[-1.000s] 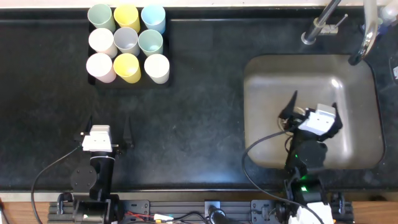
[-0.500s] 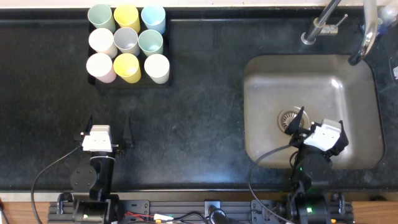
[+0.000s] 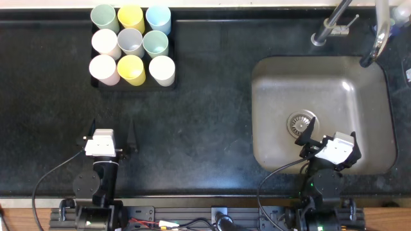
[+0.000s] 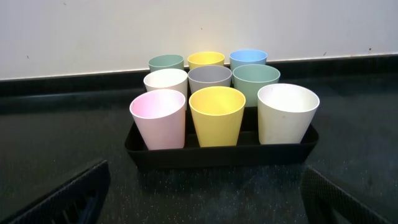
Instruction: Store Cups
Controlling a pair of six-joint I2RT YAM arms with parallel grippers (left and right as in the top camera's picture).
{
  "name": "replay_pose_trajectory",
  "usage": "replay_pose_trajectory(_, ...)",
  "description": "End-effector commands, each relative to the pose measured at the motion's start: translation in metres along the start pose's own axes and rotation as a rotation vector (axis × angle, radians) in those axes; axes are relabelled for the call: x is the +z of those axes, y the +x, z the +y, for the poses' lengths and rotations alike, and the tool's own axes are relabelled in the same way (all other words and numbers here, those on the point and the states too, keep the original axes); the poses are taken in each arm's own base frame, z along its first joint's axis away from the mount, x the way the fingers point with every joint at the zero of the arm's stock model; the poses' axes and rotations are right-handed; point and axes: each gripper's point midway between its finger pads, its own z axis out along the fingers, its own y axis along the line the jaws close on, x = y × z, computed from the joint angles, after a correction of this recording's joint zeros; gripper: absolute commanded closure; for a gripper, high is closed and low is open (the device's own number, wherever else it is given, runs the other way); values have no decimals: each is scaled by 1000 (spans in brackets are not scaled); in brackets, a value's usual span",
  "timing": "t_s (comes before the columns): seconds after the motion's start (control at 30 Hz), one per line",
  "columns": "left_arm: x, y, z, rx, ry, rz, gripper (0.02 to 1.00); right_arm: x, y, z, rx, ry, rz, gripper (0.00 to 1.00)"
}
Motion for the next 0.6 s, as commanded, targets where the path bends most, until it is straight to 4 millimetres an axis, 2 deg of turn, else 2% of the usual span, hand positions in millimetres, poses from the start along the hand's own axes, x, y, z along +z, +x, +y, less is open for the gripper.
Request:
replay_pose_trajectory(0.03,0,-1,-2,-10,7,-4,20,1,0,0,5,3,-17,3)
replay_pose_trajectory(0.2,0,-1,-2,-10,7,-4,20,5,-14,2,65,2,-133,3)
replay_pose_trajectory(0.33,0,-1,-2,-10,7,-4,20,6,-14,3,93,-1,-150,3)
replay_pose_trajectory(0.6,0,-1,-2,-10,7,-4,20,-1,-14,51,338,-302,-104,5)
